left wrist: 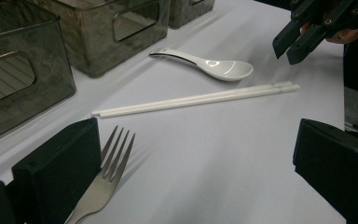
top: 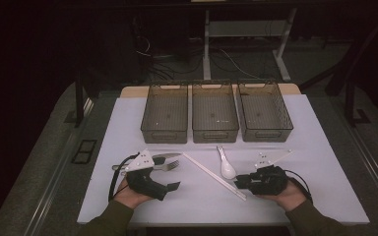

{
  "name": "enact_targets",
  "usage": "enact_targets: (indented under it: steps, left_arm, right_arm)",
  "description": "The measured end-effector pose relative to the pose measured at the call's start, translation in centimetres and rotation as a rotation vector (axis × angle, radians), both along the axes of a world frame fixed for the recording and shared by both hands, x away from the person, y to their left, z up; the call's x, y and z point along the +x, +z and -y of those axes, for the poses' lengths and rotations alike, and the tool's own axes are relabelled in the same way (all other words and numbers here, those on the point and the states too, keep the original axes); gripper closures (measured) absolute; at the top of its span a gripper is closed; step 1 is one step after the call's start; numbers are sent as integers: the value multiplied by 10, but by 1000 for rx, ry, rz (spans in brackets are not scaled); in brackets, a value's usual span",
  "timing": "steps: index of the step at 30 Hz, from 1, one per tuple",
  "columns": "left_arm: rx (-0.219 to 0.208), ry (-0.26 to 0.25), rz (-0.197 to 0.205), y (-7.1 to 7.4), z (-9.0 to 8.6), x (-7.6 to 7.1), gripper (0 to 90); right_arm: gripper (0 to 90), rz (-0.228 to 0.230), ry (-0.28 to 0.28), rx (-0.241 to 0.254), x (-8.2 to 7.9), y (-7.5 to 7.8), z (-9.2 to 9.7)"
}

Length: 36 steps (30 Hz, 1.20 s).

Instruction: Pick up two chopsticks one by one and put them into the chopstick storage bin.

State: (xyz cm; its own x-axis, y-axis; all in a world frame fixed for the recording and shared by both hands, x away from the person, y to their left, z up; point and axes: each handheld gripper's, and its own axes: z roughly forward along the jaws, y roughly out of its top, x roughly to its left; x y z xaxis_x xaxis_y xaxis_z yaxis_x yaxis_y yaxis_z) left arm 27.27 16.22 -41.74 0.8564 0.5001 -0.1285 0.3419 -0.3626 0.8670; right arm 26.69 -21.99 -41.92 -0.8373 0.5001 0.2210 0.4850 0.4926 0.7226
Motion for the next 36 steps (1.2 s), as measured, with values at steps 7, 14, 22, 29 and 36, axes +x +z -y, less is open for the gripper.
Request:
enact_targets:
  steps: [7, 14, 22, 29, 36]
  left_arm:
    - [-7, 5, 4, 1, -1, 0, 0]
    - [-3, 1, 2, 0, 0, 0, 0]
    - [-2, -3, -2, 0, 0, 1, 0]
    - [-1, -3, 1, 0, 0, 1, 0]
    - [-1, -2, 2, 0, 0, 1, 0]
  right_arm:
    - [767, -16, 1, -53, 1, -10, -2]
    - [784, -26, 8, -80, 1, -15, -6]
    - [788, -34, 8, -107, 3, -19, -10]
    - [792, -28, 12, -133, 3, -21, -12]
    - [796, -18, 9, -167, 3, -23, -13]
